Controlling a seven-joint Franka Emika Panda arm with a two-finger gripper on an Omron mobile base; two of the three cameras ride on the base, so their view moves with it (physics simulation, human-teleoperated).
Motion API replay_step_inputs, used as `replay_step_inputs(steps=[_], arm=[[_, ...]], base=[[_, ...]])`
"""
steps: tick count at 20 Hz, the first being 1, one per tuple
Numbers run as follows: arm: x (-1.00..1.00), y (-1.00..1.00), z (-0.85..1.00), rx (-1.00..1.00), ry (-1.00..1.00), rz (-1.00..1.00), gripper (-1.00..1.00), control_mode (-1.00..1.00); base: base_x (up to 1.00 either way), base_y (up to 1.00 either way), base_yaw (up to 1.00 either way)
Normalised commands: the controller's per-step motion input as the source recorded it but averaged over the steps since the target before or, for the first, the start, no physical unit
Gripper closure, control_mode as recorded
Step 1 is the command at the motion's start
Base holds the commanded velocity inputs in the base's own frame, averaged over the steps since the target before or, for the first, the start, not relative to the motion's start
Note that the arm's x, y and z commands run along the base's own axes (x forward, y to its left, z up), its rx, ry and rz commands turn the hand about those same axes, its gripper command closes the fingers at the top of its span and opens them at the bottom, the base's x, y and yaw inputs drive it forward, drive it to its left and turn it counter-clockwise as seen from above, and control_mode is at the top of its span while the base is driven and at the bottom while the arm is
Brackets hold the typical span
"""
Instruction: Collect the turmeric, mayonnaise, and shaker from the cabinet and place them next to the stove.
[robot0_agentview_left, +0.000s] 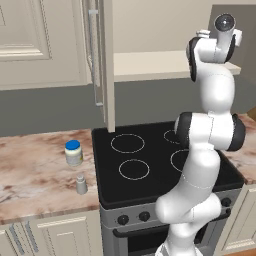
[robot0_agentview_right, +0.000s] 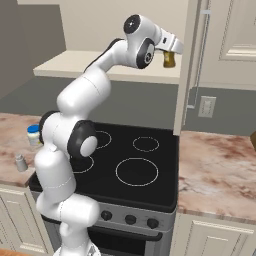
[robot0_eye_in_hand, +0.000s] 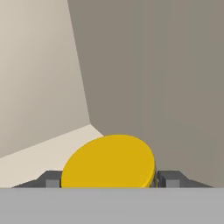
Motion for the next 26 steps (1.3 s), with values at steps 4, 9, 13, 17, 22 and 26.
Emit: replay_step_inputs(steps=[4, 9, 13, 17, 22, 26], arm=[[0.00, 0.00, 0.00, 0.00, 0.00, 0.00, 1.00, -1.00], [-0.02, 0.00, -0.06, 0.00, -0.02, 0.00, 1.00, -1.00], [-0.17, 0.00, -0.17, 0.00, -0.09, 0.00, 1.00, -1.00], [-0.53, 0.00, -0.20, 0.00, -0.18, 0.00, 1.00, -1.00], [-0.93, 0.14, -0.02, 0.00, -0.15, -0.01, 1.00, -1.00], [-1.00, 0.55, 0.00, 0.00, -0.01, -0.09, 1.00, -1.00]], base=[[0.00, 0.00, 0.00], [0.00, 0.00, 0.00], [0.00, 0.00, 0.00], [0.00, 0.00, 0.00], [0.00, 0.00, 0.00], [0.00, 0.00, 0.00]])
